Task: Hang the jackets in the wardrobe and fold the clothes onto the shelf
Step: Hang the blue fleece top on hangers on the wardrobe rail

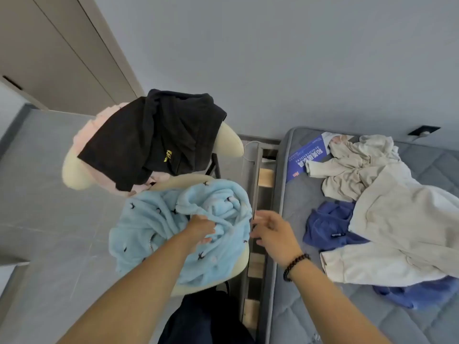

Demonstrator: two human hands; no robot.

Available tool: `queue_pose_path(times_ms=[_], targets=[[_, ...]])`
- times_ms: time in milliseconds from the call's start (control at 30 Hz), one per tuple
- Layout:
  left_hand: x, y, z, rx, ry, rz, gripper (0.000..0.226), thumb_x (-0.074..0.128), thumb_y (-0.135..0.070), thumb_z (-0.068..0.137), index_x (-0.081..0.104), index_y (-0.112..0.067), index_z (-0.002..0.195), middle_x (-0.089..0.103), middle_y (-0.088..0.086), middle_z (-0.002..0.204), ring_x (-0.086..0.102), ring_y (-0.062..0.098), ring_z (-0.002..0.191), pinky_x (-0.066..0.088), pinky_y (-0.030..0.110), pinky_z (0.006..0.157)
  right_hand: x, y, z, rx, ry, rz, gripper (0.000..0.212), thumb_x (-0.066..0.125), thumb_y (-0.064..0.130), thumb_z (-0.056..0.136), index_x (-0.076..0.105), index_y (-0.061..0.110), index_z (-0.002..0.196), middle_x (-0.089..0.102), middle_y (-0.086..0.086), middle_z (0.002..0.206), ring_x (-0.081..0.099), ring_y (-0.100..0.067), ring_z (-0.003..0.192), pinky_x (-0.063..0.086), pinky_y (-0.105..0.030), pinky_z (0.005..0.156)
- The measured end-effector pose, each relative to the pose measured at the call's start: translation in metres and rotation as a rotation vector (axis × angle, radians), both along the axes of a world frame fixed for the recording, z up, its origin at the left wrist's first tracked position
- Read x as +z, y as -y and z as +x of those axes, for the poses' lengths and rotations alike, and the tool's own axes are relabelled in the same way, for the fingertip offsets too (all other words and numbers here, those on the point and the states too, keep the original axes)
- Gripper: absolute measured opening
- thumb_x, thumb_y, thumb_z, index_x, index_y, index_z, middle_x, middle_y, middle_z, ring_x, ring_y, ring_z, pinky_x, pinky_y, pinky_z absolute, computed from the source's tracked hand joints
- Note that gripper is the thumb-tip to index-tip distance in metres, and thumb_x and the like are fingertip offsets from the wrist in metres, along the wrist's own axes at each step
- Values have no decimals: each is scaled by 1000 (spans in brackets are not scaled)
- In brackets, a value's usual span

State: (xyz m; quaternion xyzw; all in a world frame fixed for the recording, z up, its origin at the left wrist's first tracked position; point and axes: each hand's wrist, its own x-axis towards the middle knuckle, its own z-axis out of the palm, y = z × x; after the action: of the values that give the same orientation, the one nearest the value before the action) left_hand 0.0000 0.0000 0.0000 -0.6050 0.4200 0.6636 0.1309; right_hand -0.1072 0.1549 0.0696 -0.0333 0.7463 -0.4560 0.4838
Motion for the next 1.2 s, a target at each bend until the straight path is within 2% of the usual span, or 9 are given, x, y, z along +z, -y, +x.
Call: queue_pose_path(times_ms=[233,333,433,500,667,867,1033,1133,1200], targets=[[-75,11,-24,315,87,75,37,57,-13,94,46,-5,129,51,8,95,51,18,81,49,33,73,-60,2,7,-13,66,60,30,53,0,90,58,15,116,68,-6,104,69,-20,85,54,-42,88],[-85,25,-28,553,64,81,36,53,-21,97,45,-10,130,50,5,92,47,17,73,46,33,83,-71,-3,14,-2,85,82,28,52,-1,91,59,16,112,68,-6,102,69,-19,82,54,-37,84],[-81,30,-22,702,-23,110,39,46,-18,101,42,-13,139,56,4,117,56,25,107,42,32,87,-71,-3,21,-2,118,120,25,51,0,91,59,18,107,67,-6,102,67,-16,79,53,-30,78],[-65,29,-16,705,-95,107,40,46,-14,101,41,-9,140,54,9,129,53,26,118,43,35,93,-63,0,24,10,124,123,22,50,0,92,58,18,102,66,-8,101,66,-17,81,51,-26,75],[0,19,6,653,-211,109,33,49,-7,97,51,-4,130,63,8,100,60,19,85,50,31,73,-25,15,25,68,112,87,18,48,1,94,57,14,102,62,-12,98,62,-12,82,46,-10,56],[90,18,28,638,-262,107,26,62,-13,86,61,-3,110,62,12,89,60,22,77,52,30,61,26,46,25,131,48,54,15,54,7,93,57,14,106,64,-10,98,61,-13,70,47,-19,58],[151,40,55,544,-220,47,37,69,-20,79,61,0,110,62,20,93,60,32,80,54,44,77,55,74,44,182,-105,47,21,56,14,92,56,15,113,64,-7,100,64,-16,76,49,-24,64],[195,52,64,630,-237,40,45,59,-25,91,51,0,128,56,18,114,55,29,97,50,41,87,71,90,60,234,-232,67,33,58,24,92,47,18,122,62,-3,103,64,-19,85,47,-22,62],[217,57,76,756,-267,-40,44,59,-27,91,52,0,125,58,15,114,55,27,100,45,39,97,82,100,72,302,-316,57,40,58,28,92,40,20,127,57,-3,112,58,-16,87,42,-18,60]])
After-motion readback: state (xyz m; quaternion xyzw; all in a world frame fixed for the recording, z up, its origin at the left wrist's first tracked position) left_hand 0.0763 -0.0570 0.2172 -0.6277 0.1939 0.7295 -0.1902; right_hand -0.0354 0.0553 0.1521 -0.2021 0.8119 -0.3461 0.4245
